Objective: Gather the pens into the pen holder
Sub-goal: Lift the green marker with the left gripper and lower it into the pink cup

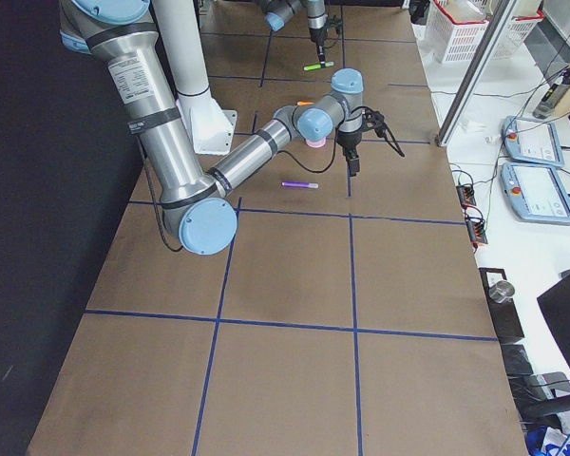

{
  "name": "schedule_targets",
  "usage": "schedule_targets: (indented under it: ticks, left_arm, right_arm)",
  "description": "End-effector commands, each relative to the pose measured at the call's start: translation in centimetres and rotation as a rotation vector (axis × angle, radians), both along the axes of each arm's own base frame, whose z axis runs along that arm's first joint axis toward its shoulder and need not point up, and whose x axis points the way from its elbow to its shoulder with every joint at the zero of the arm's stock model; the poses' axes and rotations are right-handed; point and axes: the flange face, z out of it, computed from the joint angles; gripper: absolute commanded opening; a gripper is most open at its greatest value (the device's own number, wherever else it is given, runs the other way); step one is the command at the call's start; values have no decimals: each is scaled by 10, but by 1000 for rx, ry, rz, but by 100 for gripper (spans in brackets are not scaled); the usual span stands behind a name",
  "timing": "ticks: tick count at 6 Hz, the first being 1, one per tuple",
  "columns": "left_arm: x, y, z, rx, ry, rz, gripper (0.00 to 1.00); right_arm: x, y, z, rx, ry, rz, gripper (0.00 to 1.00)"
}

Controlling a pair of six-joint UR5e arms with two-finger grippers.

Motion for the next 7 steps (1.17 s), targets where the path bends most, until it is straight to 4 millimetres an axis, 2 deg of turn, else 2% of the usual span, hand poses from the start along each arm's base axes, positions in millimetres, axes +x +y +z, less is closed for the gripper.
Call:
schedule_targets:
  ticks: [1, 2, 3, 4, 5, 6, 7]
  left_arm:
    - [15, -19, -115, 168, 109, -115, 0]
    - [36, -9, -156, 245, 134, -157, 0]
    - [76, 17, -181, 307, 140, -217, 0]
    - [98, 28, -203, 363, 129, -284, 2]
    - [123, 47, -212, 403, 116, -316, 5]
    - [151, 48, -228, 404, 120, -354, 5]
    - [182, 46, -228, 399, 95, -386, 6]
  right_arm:
    - [5, 7, 21, 31, -27, 3, 100]
    - [5, 7, 21, 31, -28, 4, 100]
    - [5, 8, 21, 29, -29, 6, 100]
    - [6, 8, 22, 29, -29, 6, 100]
    - [6, 8, 22, 28, -29, 8, 100]
    - [7, 9, 23, 26, -29, 7, 100]
    - [7, 9, 25, 24, -26, 8, 100]
